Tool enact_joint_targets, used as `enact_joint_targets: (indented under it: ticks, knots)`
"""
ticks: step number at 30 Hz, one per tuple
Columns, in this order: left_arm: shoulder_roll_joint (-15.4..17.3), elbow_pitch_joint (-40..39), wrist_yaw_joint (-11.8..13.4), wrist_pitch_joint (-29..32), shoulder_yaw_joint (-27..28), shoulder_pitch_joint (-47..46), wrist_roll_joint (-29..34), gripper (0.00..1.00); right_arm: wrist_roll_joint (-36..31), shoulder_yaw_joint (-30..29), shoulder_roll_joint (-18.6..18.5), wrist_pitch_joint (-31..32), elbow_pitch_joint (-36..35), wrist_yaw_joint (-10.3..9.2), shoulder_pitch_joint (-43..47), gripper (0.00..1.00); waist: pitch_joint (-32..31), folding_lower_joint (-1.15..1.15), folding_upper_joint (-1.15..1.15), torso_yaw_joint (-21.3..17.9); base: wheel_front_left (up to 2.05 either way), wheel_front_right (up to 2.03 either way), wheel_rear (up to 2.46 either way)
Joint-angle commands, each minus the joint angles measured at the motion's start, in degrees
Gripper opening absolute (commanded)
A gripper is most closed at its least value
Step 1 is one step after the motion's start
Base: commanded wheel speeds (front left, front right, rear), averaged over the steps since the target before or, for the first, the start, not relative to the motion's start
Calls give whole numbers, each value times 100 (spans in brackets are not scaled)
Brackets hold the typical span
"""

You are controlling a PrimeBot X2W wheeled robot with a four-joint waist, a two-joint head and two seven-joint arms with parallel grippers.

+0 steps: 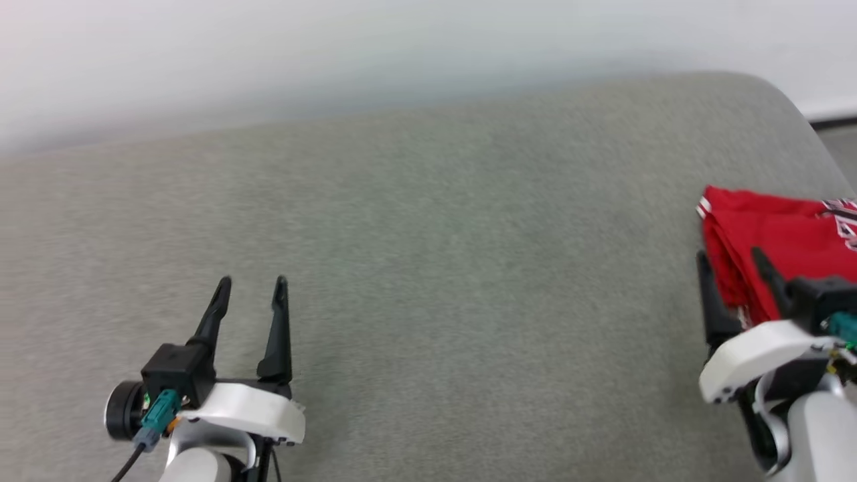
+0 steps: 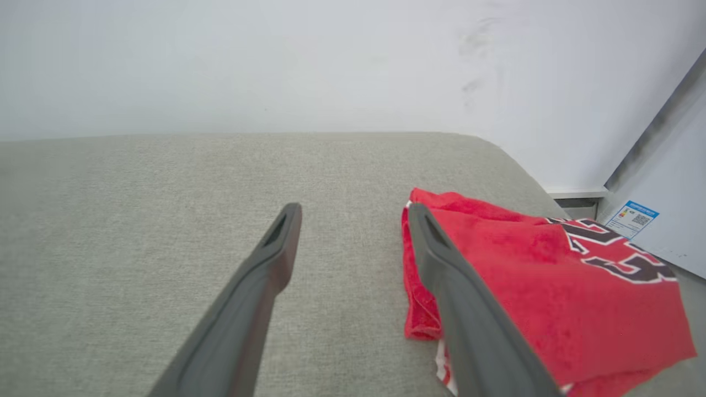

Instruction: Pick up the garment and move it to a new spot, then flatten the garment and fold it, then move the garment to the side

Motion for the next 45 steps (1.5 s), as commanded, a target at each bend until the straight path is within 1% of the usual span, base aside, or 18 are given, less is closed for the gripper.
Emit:
enact_joint_targets:
  ticks: [1, 3, 6, 7, 8, 9, 14, 24, 38, 39, 42, 45]
  knots:
    - [-3, 53, 28, -34, 60, 93, -41, 100, 90, 137, 14, 39, -275, -4, 228, 100, -308, 1, 0, 359, 0, 0, 0]
    - [-3, 132, 33, -43, 73, 135, -4, 100, 206, 221, 81, 74, -602, -4, 474, 100, -433, 1, 0, 523, 0, 0, 0]
    - [60, 197, 81, -55, 160, 273, 43, 100, 236, 375, 120, 166, -1092, -4, 790, 100, -578, 1, 0, 669, 0, 0, 0]
    - [90, 221, 92, -58, 188, 326, 55, 100, 239, 415, 139, 198, -1238, -4, 904, 100, -633, 1, 0, 698, 0, 0, 0]
    - [90, 221, 92, -58, 188, 326, 55, 100, 239, 415, 139, 198, -1238, -4, 904, 100, -633, 1, 0, 698, 0, 0, 0]
    - [145, 274, 85, -62, 231, 429, 71, 100, 230, 443, 173, 263, -1519, -4, 1132, 100, -727, 1, 0, 741, 0, 0, 0]
    - [213, 385, 20, -70, 201, 688, 140, 100, 302, 441, 208, 426, -2019, -4, 1713, 100, -932, 1, 0, 751, 0, 0, 0]
    - [195, 358, -46, -76, 156, 855, 204, 100, 361, 357, 314, 553, -2432, -4, 2132, 100, -1015, 1, 0, 711, 0, 0, 0]
    - [70, 267, -127, -77, 293, 788, 231, 100, 361, 404, 411, 456, -2349, -4, 2016, 100, -989, 1, 0, 729, 0, 0, 0]
    - [85, 274, -109, -38, 292, 815, 204, 0, 353, 403, 389, 483, -2349, 0, 2065, 0, -988, 1, 0, 729, 0, 0, 0]
    - [11, 409, -111, -11, 268, 870, 176, 0, 378, 417, 392, 488, -2197, 0, 2114, 0, -987, 1, 0, 730, 0, 0, 0]
    - [-45, 421, -174, 74, 346, 841, -131, 0, 751, 415, 393, 493, -2140, 0, 2075, 0, -984, 1, 0, 733, 0, 0, 0]
